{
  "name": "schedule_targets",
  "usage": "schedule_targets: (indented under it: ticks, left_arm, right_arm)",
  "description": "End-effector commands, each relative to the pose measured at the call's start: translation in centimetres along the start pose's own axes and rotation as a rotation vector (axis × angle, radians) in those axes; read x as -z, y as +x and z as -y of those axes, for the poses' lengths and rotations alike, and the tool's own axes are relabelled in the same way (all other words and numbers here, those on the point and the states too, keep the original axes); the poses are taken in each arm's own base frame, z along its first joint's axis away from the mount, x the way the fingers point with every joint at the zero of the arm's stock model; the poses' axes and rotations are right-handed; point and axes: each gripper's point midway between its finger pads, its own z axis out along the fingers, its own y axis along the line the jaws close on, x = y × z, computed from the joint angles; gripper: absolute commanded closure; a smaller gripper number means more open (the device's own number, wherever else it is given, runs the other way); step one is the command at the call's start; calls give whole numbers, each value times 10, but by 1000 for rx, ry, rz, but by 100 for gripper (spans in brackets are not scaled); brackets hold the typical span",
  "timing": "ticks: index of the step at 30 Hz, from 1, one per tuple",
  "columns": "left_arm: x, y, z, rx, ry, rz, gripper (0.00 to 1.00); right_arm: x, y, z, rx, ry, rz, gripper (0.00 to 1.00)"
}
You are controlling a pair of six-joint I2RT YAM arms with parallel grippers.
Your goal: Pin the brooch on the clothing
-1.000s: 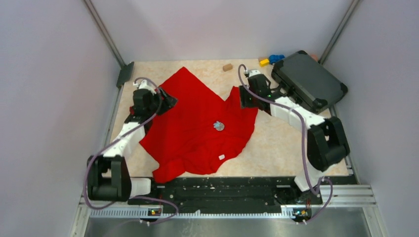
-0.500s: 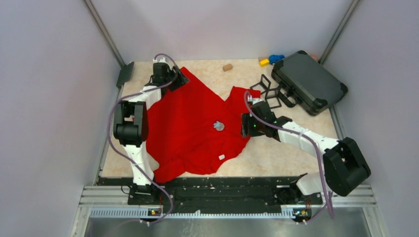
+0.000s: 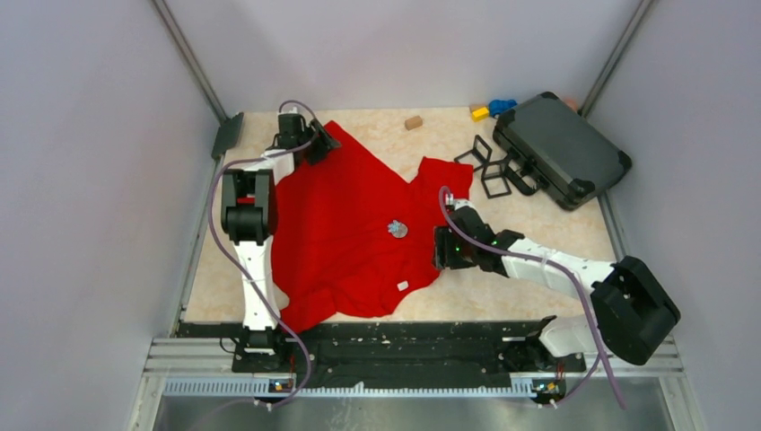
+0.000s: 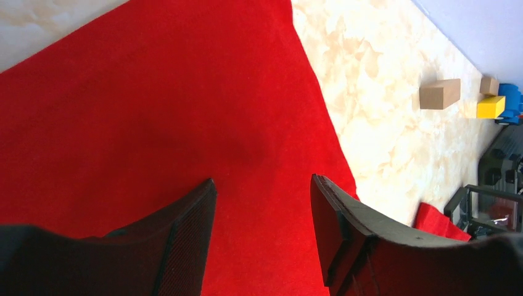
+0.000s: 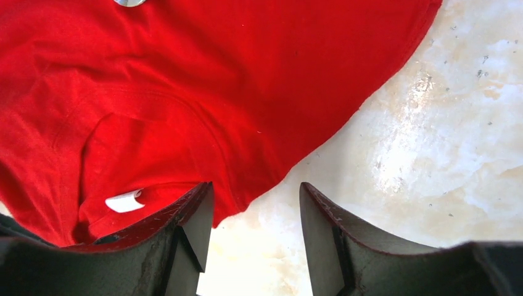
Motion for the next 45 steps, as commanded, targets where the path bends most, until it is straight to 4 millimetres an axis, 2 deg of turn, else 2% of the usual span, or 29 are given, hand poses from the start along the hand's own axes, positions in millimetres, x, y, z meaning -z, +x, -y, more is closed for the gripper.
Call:
schedule_targets:
  ticks: [1,5,9,14,15,24,32,34,36,39,42,43,45]
  left_arm:
    - [-9,0,-15,35,-8,-18,38]
    - [-16,6,-27,56,-19,-55,38]
    - [-23,9,-28,72,-12,-77,38]
    - [-27,6,-26,91,-5,-69,38]
    - [-25,-3,-38,109,-17,-57,38]
    - [-29,-18,-53,158,-21,-36,38]
    - [-34,-24,-51,156,-2,-35,38]
    - [-34,-28,-46,133,13,-33,36]
    - [-31,-29,-40,86,20,-37,27]
    - [-24,-32,-23,21,59,-38,11]
    - [-3,-46,8,-57,106,4,4]
    - [2,-47,14,-81,106,16,3]
    - [25,-63,33,-134,106,69,2]
  right_arm:
    - [-12,-2,-10,-22,-21,23,48]
    - [-21,4,-9,-32,-17,2,57]
    - [-26,12,-4,-38,8,-23,71]
    - [-25,22,5,-48,44,-51,84]
    - [-25,25,7,-50,50,-57,86]
    - [-22,44,18,-82,80,-93,96]
    - [-14,37,22,-86,105,-63,98]
    - [-13,30,19,-73,95,-48,96]
    - [-11,22,15,-44,79,-31,87]
    - [-6,9,7,1,57,-10,65]
    - [6,-12,-8,57,-2,31,43]
    - [10,-20,-12,73,-14,49,39]
    - [20,-36,-15,90,-15,88,33]
